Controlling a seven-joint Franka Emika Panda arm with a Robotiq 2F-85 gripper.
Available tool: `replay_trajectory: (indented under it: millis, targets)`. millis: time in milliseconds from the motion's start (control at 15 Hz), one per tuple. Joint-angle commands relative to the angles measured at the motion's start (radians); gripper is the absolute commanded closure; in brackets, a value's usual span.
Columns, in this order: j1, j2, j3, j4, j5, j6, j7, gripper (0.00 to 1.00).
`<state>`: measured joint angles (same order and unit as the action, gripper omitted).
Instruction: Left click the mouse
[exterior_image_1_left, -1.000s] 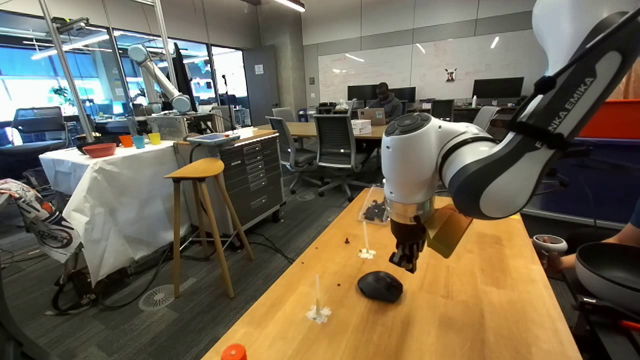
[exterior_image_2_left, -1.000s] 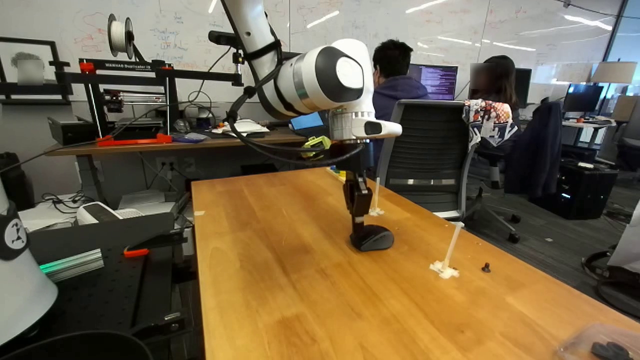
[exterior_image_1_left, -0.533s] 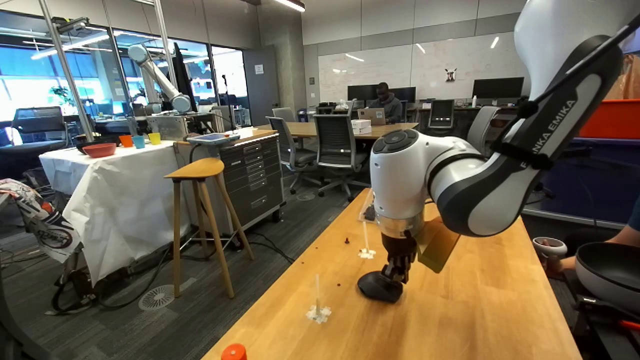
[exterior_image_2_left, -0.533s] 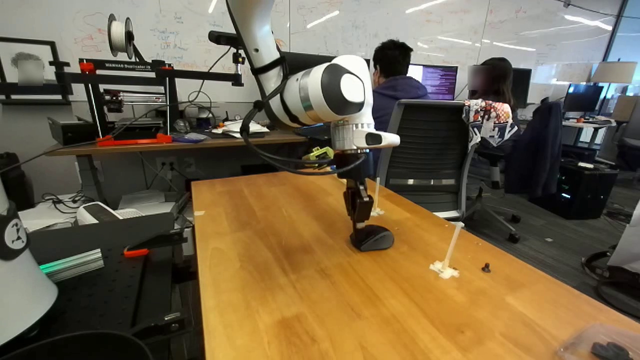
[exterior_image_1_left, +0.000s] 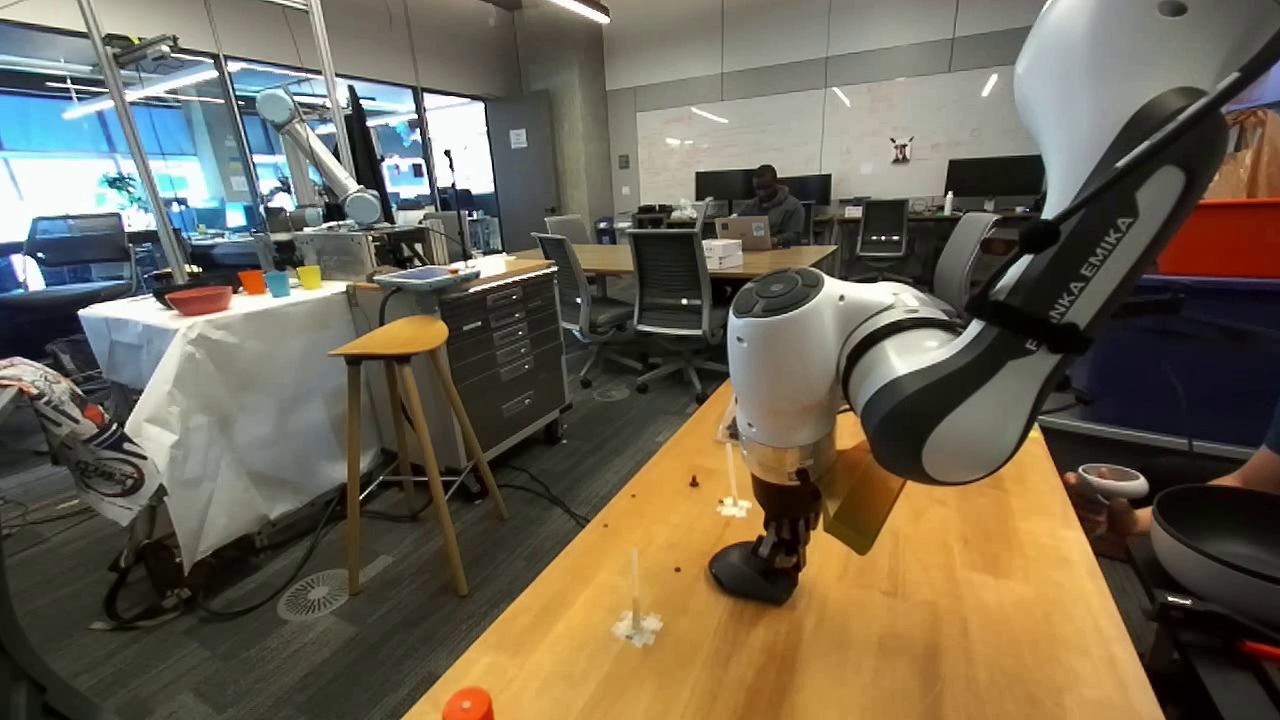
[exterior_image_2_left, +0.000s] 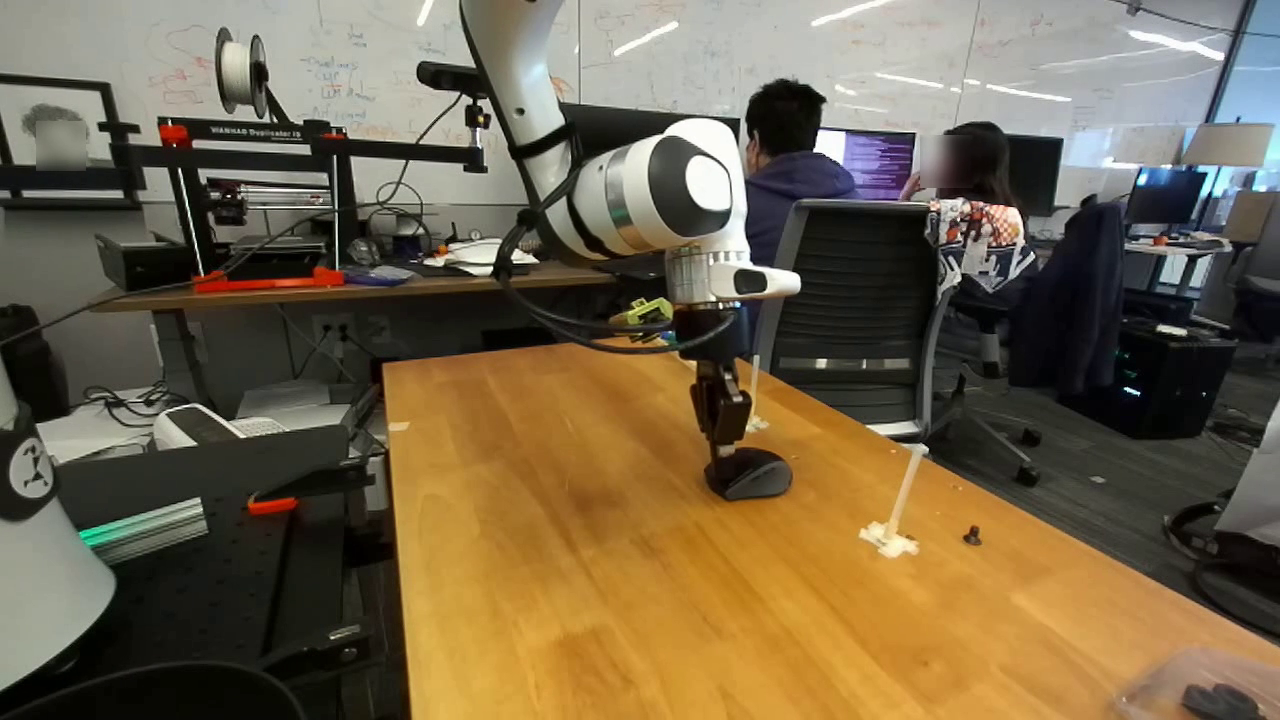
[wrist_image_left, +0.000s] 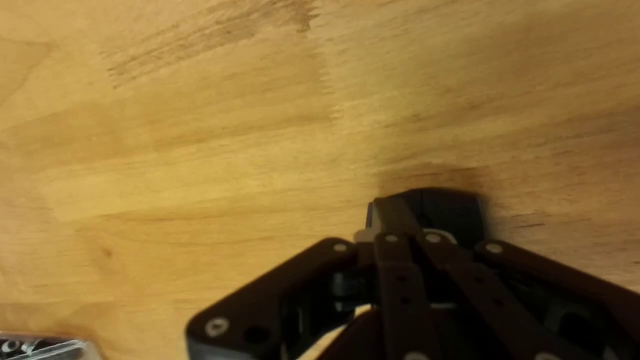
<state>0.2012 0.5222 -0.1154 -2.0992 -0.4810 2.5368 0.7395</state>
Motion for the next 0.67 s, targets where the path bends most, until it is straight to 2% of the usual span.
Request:
replay_trajectory:
  millis: [0,400,600]
  targets:
    - [0.025,-0.011,-0.02,0.006,0.021,0.005,-0.008,1.0]
    - [-0.003,-0.125,0.022,-0.04,0.111,-0.027,-0.097,0.98]
    - [-0.019,-0.208,0.057,-0.051,0.198,-0.073,-0.186,0.98]
